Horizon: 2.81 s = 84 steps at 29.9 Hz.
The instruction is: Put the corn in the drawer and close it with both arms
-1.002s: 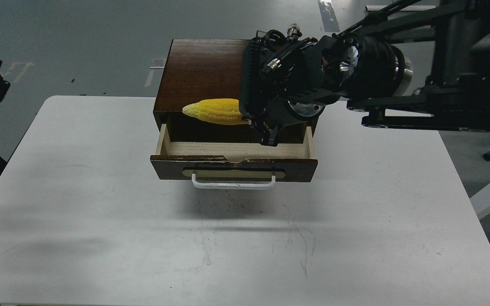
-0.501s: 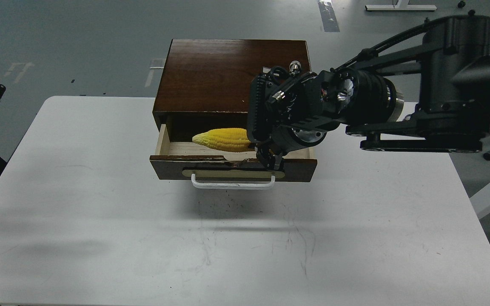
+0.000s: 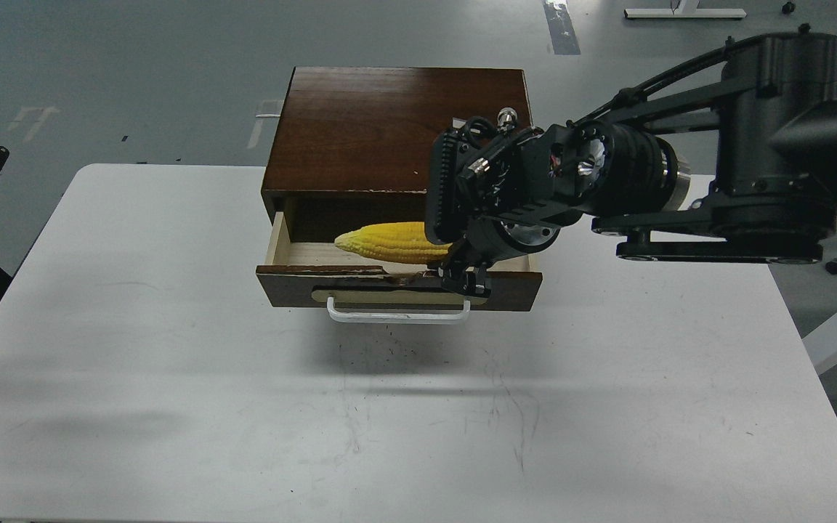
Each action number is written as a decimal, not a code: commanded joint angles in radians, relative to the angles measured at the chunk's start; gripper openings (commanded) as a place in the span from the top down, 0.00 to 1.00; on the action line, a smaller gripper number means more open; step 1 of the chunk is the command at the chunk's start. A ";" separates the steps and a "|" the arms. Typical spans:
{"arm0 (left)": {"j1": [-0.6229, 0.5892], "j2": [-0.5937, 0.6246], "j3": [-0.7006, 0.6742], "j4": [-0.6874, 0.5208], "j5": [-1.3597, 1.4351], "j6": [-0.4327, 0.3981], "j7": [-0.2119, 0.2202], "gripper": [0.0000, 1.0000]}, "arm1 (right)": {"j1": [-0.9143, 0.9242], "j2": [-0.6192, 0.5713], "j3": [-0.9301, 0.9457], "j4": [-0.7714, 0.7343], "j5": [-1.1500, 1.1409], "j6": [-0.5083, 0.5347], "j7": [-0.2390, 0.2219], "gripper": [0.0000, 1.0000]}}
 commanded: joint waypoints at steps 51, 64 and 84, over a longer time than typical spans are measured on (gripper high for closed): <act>-0.121 -0.135 0.003 -0.004 0.011 0.000 0.011 0.02 | -0.656 -0.360 0.958 -0.740 1.971 -0.012 -0.004 0.00; -0.120 -0.202 0.005 -0.001 0.014 0.000 0.015 0.02 | -0.949 -0.227 1.239 -0.845 2.309 -0.011 0.005 0.00; -0.360 0.166 0.057 -0.456 0.659 0.000 -0.117 0.77 | -1.021 -0.255 1.244 -0.906 2.309 0.113 0.005 0.00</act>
